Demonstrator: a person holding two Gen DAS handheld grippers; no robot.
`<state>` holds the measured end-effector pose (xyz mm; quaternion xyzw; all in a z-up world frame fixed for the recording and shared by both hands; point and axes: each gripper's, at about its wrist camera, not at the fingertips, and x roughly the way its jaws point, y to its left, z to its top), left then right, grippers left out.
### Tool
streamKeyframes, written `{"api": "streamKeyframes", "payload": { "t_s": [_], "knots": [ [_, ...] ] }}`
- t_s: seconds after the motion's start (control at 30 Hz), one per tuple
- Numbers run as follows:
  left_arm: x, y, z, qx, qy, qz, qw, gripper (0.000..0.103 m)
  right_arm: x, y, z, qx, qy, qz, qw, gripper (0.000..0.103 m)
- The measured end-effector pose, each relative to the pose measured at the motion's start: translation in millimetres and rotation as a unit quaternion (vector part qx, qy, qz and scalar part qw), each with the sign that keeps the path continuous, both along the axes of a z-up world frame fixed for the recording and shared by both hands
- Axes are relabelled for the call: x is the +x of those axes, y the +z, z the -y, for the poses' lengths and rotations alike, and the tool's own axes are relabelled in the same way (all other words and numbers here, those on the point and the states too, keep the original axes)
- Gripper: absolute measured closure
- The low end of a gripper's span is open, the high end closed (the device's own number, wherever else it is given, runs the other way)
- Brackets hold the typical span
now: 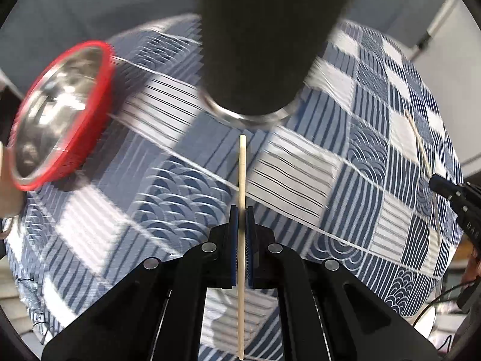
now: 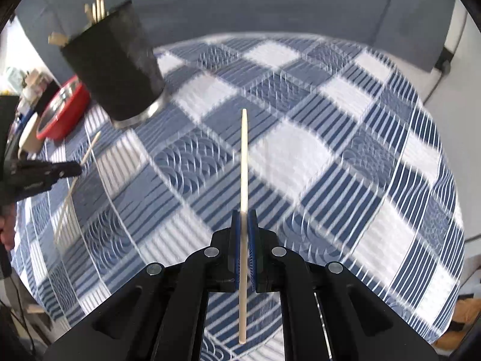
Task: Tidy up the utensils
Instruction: 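Grasp one stick with the right gripper while the left gripper grasps the other, then carry both sticks over the black cup and lower them into it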
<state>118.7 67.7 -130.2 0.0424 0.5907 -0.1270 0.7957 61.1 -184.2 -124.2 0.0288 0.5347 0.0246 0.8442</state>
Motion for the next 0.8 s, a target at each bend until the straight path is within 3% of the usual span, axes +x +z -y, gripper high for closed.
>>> {"api": "streamKeyframes", "payload": {
  "t_s": [0.23, 0.43, 0.57, 0.8],
  "knots": [
    [21, 62, -47, -0.018, 0.057, 0.060, 0.9964, 0.098, 51, 55, -12, 0.018, 0.026, 0.070, 0.997, 0.098],
    [45, 118, -61, -0.033, 0.076, 0.121, 0.9892, 0.098, 86, 106, -28, 0.040, 0.052, 0.136, 0.989, 0.098],
    [59, 150, -61, -0.046, 0.087, 0.156, 0.9829, 0.098, 105, 136, -39, 0.059, 0.066, 0.172, 0.981, 0.098],
    [88, 192, -45, -0.112, 0.089, 0.223, 0.9644, 0.098, 140, 171, -61, 0.129, 0.098, 0.229, 0.960, 0.098]
  ]
}}
